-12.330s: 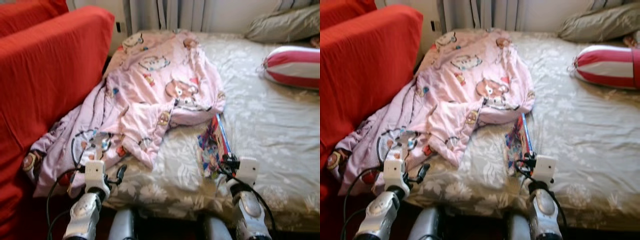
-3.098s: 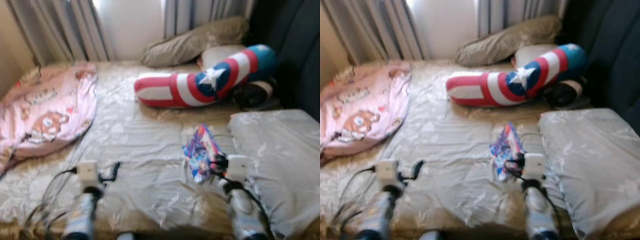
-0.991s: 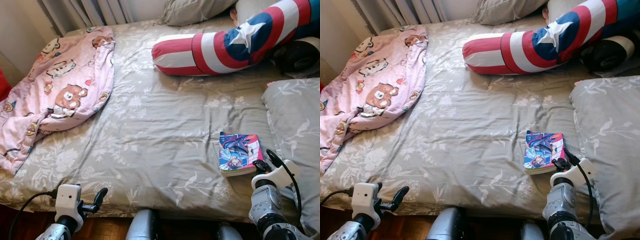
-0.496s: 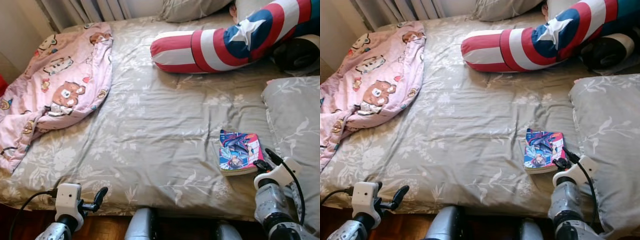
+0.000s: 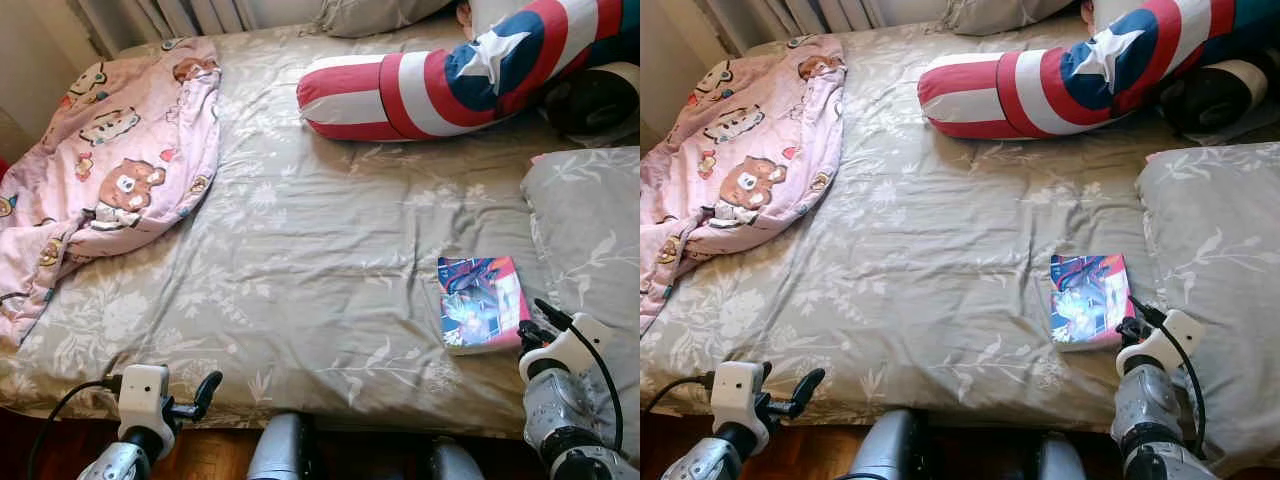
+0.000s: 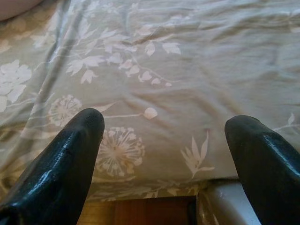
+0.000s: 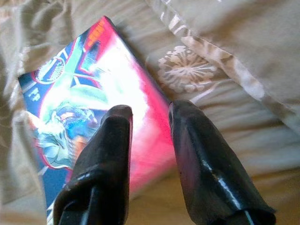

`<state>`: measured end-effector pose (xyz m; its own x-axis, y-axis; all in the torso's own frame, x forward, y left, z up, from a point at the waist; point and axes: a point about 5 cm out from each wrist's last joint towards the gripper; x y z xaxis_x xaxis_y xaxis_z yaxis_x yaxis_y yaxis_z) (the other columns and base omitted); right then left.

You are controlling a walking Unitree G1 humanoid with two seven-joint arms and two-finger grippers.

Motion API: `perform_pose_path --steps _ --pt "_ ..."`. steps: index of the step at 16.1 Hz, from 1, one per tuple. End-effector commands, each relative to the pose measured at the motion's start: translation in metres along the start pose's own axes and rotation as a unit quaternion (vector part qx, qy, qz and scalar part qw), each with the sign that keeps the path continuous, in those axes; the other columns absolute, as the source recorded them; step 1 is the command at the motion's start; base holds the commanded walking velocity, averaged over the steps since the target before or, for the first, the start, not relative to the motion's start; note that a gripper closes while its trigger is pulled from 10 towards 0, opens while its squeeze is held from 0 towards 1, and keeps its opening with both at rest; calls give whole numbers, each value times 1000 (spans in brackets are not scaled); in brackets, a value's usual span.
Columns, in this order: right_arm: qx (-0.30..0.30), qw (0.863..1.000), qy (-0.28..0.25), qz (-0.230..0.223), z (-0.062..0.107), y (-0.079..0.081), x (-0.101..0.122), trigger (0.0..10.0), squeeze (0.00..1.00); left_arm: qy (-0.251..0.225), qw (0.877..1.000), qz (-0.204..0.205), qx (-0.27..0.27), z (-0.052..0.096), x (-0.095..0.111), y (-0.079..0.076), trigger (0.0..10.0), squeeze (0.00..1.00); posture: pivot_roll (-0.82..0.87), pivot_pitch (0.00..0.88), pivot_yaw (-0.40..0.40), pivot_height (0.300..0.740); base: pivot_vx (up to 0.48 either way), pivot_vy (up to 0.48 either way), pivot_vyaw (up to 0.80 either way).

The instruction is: Clean up the room

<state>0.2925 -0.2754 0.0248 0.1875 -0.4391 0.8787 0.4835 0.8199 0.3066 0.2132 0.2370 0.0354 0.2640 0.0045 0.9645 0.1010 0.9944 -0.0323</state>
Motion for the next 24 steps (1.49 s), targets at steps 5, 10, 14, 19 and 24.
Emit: perform_pose_path --steps 5,10,14,19,24 --pt "-31 999 0 33 8 -20 -10 10000 0 12 1000 12 12 -5 -6 1 10000 0 98 180 118 650 0 0 0" --pt "88 972 26 214 28 5 -53 10000 0 12 999 49 18 -39 -9 -11 10000 0 40 86 83 650 0 0 0" --pt "88 969 70 219 45 -3 -83 10000 0 42 997 69 19 -61 -20 -23 10000 0 9 12 44 694 0 0 0" --pt "91 954 147 247 55 0 -109 10000 0 117 989 80 39 -64 -44 -31 10000 0 -21 0 14 740 0 0 0" --pt "56 949 192 244 60 -9 -120 10000 0 246 961 85 92 -32 -91 -27 10000 0 -47 0 6 740 0 0 0"
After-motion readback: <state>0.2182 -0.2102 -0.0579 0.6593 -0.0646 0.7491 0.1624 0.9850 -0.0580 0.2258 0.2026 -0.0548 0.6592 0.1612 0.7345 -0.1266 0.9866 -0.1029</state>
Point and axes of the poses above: a point about 5 cm out from each wrist's last joint towards the gripper, its own z axis pointing back from the gripper into the wrist, its own x axis along the axis of the wrist's last joint, y = z × x, and after that the axes turned 2 degrees about z, right-handed
